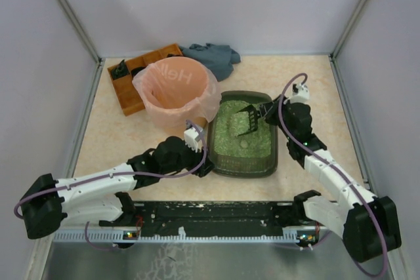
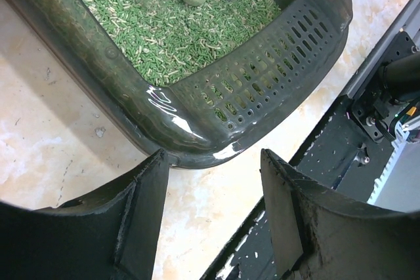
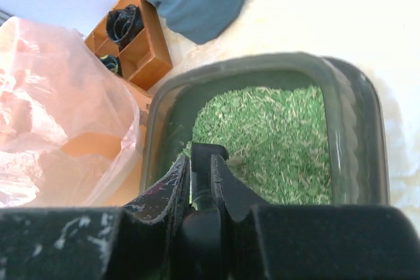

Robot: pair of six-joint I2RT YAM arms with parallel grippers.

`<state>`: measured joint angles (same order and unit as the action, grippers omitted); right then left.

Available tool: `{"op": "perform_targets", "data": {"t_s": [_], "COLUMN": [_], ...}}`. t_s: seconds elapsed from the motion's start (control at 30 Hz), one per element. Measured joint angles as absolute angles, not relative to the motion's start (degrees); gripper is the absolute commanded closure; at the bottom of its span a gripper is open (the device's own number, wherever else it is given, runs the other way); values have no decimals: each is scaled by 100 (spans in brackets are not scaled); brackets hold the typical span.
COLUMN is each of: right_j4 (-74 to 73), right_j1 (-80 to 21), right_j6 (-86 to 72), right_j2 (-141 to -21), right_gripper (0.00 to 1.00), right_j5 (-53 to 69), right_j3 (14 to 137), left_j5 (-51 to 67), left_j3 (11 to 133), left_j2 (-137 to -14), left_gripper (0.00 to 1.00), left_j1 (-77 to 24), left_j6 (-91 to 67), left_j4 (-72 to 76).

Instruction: Clean the litter box

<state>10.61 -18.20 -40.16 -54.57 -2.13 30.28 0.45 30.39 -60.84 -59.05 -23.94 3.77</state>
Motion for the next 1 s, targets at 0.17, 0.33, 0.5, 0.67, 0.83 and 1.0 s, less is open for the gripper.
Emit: {"op": "perform_targets", "data": {"t_s": [0.17, 0.33, 0.5, 0.67, 0.83, 1.0], "right_j4": [976, 464, -268, -913, -1441, -1391], "right_j1": [-1831, -1942, -2193, -2346, -2543, -2565], "right_j6": [-3297, -2357, -1468, -1100, -1072, -1428], "right_j2": [-5808, -5929, -6178, -6615, -6692, -6674], "right_gripper": [100, 100, 100, 100, 100, 100], "right_j5": [-75, -279, -506, -705, -972, -1035], "right_j3": [3627, 4160, 4810, 5194, 5159, 4807], "left_j5": [47, 49, 56, 69, 80, 80], "left_j3": [3039, 3039, 3039, 3041, 3041, 3041], "left_j2": [-6147, -6211, -6307, -6427, -6440, -6440], "left_gripper": [37, 36, 37, 39, 40, 40], "left_j1": [-5905, -5905, -5905, -5905, -5905, -5905], "left_j6": [-2397, -2397, -2399, -2399, -2397, -2397], "left_j4": [379, 381, 390, 386, 384, 384]}}
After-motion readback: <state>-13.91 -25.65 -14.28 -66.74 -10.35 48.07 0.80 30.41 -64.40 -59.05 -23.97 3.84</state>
